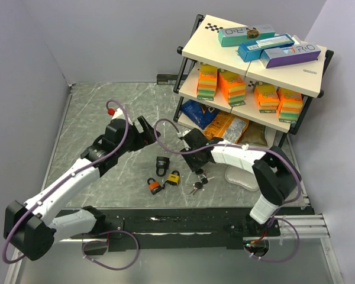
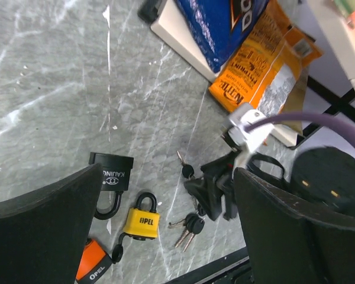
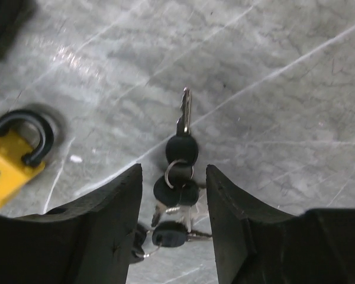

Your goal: Unlock with the key

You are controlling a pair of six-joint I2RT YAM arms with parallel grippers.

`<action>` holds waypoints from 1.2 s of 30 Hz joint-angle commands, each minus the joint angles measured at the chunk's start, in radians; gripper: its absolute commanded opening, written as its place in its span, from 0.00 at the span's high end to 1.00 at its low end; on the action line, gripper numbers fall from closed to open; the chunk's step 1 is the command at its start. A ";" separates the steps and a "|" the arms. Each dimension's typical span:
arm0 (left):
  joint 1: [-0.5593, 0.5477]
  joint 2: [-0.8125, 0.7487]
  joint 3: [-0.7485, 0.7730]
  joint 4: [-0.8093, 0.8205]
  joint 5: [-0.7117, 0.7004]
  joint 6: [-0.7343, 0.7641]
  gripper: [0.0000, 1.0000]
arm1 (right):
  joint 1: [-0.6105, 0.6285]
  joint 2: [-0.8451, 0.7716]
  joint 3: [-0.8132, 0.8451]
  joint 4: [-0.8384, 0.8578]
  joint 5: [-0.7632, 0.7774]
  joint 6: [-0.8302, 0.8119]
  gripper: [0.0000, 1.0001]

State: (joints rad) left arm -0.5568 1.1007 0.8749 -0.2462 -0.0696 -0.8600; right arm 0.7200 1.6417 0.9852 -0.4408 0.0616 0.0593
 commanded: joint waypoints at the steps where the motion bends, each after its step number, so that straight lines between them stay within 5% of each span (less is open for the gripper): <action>1: 0.006 -0.058 -0.005 -0.007 -0.053 -0.014 0.04 | 0.004 0.030 0.063 -0.052 0.052 0.014 0.47; 32: 0.047 -0.076 -0.008 -0.034 -0.030 -0.027 0.04 | 0.007 0.165 0.147 -0.125 0.058 0.046 0.61; 36: 0.047 -0.084 -0.005 -0.045 -0.027 -0.039 0.04 | 0.009 0.188 0.168 -0.147 0.046 0.060 0.76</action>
State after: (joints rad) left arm -0.5137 1.0439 0.8509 -0.2802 -0.1020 -0.8738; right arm 0.7204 1.7916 1.1099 -0.5293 0.1074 0.0956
